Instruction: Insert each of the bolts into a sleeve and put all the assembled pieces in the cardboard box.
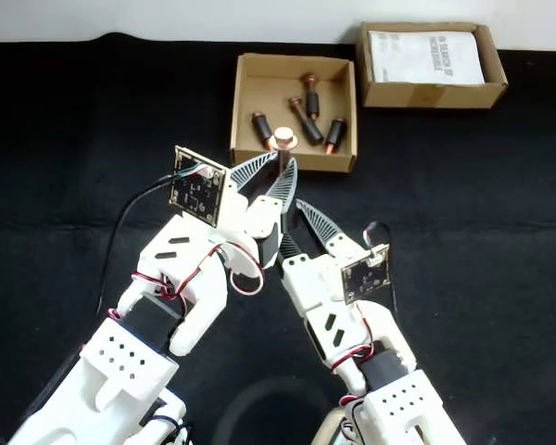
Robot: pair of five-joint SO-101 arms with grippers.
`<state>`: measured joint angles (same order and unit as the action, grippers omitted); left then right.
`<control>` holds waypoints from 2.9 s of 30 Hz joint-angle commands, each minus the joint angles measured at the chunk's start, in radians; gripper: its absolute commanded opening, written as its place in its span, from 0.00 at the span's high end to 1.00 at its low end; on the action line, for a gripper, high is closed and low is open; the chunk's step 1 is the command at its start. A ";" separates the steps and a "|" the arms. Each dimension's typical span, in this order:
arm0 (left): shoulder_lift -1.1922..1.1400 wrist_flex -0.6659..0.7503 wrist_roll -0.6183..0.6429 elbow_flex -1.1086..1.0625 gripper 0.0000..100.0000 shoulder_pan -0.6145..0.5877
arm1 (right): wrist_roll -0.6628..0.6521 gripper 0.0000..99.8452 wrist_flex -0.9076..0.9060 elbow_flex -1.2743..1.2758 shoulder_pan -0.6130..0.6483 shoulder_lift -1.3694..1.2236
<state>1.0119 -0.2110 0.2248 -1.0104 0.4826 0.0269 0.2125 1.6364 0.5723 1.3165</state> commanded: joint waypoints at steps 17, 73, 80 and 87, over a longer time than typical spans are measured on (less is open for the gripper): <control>-0.036 0.032 0.086 -0.015 0.99 -0.012 | -0.012 0.99 0.015 -0.097 0.018 0.016; 0.768 -0.687 0.032 -0.005 0.99 -0.314 | 0.147 0.99 -0.415 -0.367 -0.239 0.005; 0.776 -0.680 0.031 -0.186 0.99 -0.530 | 0.170 0.99 -0.647 -0.657 -0.239 -0.081; 0.777 -0.621 0.031 -0.380 0.99 -0.642 | 0.170 0.99 -0.862 -1.118 -0.240 -0.441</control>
<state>1.7806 -0.8815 0.2601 -1.3418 -0.1204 0.1849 -0.5992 0.7664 0.3422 1.0157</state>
